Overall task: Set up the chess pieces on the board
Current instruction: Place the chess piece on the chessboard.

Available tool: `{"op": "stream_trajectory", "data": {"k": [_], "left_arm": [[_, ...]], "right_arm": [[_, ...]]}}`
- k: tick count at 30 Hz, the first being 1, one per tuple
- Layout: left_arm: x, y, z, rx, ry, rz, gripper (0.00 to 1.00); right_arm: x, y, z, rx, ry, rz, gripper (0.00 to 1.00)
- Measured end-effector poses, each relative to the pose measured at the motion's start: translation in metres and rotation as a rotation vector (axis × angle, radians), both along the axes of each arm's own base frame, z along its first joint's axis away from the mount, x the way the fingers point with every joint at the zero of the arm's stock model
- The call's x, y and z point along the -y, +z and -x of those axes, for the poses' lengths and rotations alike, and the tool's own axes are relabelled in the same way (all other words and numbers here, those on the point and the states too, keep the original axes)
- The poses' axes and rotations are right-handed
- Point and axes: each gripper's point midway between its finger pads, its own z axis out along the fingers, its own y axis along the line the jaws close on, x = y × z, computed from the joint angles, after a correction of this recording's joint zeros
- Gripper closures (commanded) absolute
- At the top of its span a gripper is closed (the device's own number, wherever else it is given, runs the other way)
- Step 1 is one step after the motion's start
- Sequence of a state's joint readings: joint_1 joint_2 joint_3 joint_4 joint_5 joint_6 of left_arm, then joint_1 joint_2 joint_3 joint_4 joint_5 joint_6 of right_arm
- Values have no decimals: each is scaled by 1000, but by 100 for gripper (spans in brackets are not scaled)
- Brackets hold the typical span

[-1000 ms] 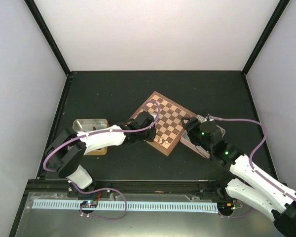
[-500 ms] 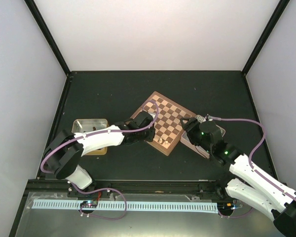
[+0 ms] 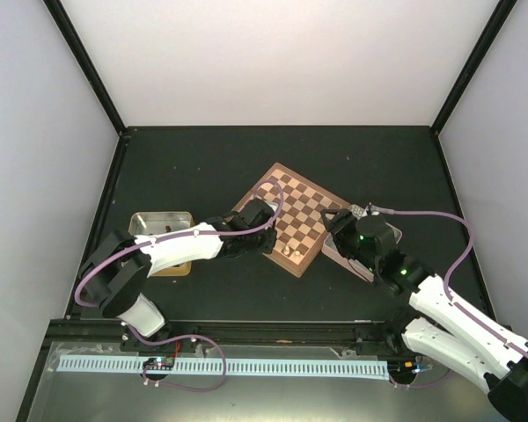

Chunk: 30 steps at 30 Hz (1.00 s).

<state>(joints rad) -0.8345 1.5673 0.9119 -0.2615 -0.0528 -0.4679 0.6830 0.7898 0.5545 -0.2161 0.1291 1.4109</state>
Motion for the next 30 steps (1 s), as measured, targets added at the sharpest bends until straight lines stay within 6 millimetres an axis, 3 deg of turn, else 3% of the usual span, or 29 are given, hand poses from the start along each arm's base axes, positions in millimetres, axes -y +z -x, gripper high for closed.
{"op": "stream_trajectory", "data": {"k": [4, 10, 17, 23, 30], "left_arm": [[0, -5, 0, -9, 0, -10, 77], [0, -5, 0, -6, -2, -12, 88], [-1, -4, -1, 5, -5, -21, 88], [-2, -3, -5, 28, -8, -29, 85], [0, -1, -7, 43, -16, -26, 71]], "right_arm": [[0, 0, 0, 1, 0, 0, 30], [1, 4, 1, 10, 0, -8, 30], [1, 4, 1, 12, -1, -9, 30], [1, 0, 1, 7, 0, -7, 30], [1, 0, 1, 7, 0, -7, 30]]}}
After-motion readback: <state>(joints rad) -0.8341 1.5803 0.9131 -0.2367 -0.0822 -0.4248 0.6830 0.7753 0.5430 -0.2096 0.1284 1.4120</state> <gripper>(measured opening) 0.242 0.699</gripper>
